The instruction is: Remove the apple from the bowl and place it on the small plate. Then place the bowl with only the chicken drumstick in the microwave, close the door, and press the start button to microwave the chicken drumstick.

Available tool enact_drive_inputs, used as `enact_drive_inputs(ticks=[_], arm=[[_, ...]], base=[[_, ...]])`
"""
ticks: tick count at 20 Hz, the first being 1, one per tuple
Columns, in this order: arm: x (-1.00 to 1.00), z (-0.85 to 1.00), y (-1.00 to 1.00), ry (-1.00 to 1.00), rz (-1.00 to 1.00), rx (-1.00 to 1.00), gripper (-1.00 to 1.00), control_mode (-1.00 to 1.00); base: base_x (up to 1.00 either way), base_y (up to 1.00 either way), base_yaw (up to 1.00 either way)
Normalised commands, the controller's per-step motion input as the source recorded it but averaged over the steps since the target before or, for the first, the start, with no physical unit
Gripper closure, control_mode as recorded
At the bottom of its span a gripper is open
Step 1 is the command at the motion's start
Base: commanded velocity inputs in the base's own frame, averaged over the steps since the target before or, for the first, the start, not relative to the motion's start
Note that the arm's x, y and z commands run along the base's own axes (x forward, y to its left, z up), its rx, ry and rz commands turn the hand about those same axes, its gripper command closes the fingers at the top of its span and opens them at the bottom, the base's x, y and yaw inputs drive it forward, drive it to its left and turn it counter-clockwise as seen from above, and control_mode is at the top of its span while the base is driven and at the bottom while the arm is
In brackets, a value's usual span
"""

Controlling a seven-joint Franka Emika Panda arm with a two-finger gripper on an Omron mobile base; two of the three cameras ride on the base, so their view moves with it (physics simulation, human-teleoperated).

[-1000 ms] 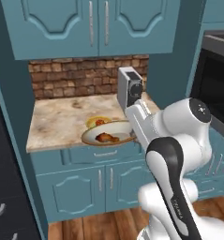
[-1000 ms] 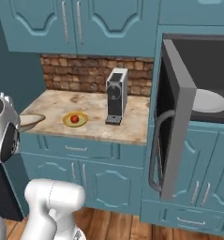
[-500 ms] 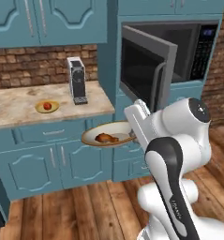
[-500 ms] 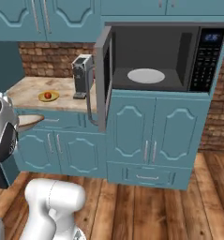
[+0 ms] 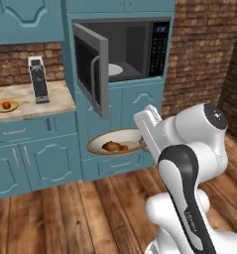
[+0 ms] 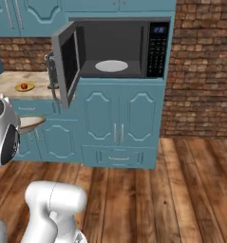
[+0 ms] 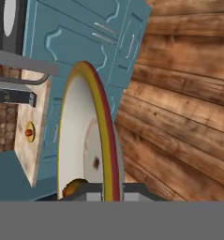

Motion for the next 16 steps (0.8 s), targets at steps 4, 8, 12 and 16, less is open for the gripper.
enact_drive_inputs(ticks=[4,8,12,16], arm=[[0.00,0.00,0.00,0.00,0.00,0.00,1.00,1.00],[0.00,0.00,0.00,0.00,0.00,0.00,1.00,1.00],[0.00,0.00,0.00,0.00,0.00,0.00,1.00,1.00],[0.00,0.00,0.00,0.00,0.00,0.00,1.00,1.00]], base=[[-0.26,-1.00,-0.12],[0.09,-1.00,-0.07],[0.09,-1.00,-0.06],[0.72,-0.65,-0.02]])
